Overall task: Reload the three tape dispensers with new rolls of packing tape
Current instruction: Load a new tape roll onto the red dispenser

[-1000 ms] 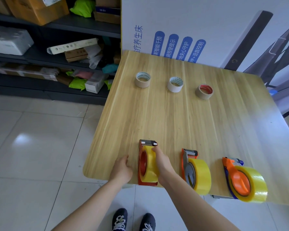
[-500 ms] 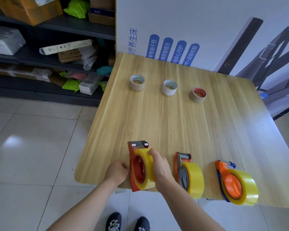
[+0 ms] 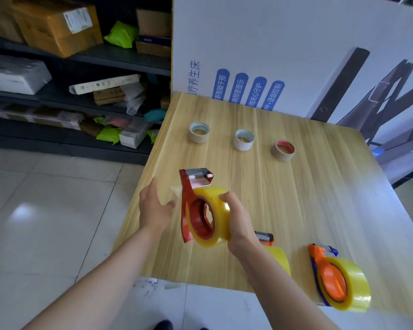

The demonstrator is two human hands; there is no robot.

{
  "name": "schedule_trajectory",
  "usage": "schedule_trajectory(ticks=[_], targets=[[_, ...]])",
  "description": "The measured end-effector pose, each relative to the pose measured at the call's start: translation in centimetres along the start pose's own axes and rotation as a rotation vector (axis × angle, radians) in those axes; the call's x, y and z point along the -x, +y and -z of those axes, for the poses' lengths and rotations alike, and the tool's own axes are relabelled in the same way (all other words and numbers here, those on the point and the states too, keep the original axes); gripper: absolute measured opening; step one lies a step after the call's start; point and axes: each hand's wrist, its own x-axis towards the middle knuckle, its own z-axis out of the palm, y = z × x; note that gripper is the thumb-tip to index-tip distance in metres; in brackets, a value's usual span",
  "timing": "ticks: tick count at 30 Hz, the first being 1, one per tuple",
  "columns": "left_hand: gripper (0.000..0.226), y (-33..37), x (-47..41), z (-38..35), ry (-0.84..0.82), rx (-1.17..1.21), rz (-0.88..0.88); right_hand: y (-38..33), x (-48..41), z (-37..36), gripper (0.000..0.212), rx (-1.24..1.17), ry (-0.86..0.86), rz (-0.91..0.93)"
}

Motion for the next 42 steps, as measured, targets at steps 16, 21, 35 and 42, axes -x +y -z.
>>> schedule_trajectory(ticks=[16,21,35,42], targets=[[0.069,5.4,-1.7,3.3,-0.46,0.646,0.124,-4.3,2.0,-0.9,0.049,-0.054,-0.188,0.172],[0.017,6.8,-1.5,3.0,-0.135,0.652,0.305,-4.0,2.3,-1.2,0.037,-0.052,-0.195,0.175],[0.023,3.0,2.2,2.5,-0.077,0.404,0.032,-3.9,2.4,-1.0,0.031,-0.055,-0.151,0.17],[0.023,0.7,3.7,1.9,-0.145,0.349,-0.047,-3.2,2.2,-1.0,0.047,-0.07,-0.073,0.108]])
